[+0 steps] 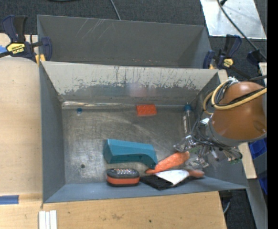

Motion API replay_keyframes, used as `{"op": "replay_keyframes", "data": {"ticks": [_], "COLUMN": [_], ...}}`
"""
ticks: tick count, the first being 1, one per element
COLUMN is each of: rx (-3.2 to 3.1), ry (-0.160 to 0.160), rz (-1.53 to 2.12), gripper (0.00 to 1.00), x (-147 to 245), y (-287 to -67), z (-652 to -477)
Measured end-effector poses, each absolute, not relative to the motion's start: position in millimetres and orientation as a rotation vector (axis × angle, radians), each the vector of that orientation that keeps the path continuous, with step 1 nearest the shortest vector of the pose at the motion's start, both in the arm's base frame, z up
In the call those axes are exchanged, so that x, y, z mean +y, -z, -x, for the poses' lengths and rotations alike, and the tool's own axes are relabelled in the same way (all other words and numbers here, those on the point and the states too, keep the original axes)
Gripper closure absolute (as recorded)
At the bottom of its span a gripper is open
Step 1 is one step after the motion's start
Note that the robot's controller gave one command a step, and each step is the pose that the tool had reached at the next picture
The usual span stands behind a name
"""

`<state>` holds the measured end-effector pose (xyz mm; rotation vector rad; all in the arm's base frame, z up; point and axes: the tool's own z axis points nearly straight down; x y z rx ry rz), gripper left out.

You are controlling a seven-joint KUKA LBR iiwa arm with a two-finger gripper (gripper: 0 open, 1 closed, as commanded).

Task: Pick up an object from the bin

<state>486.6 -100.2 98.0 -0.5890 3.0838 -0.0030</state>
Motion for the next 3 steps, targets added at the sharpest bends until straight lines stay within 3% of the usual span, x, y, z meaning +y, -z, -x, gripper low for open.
{"op": "replay_keyframes", "data": {"ticks": [1, 2, 3], "rx": [3.083, 3.091, 3.085], "ry": [0.003, -0.002, 0.001], "rz": [0.59, 0.58, 0.576], "gripper": [1.0, 1.0, 1.0], "x": [-100.2, -102.3, -106.7], "y": [-98.0, -132.9, -221.3], "z": [-486.6, -493.1, -507.0]}}
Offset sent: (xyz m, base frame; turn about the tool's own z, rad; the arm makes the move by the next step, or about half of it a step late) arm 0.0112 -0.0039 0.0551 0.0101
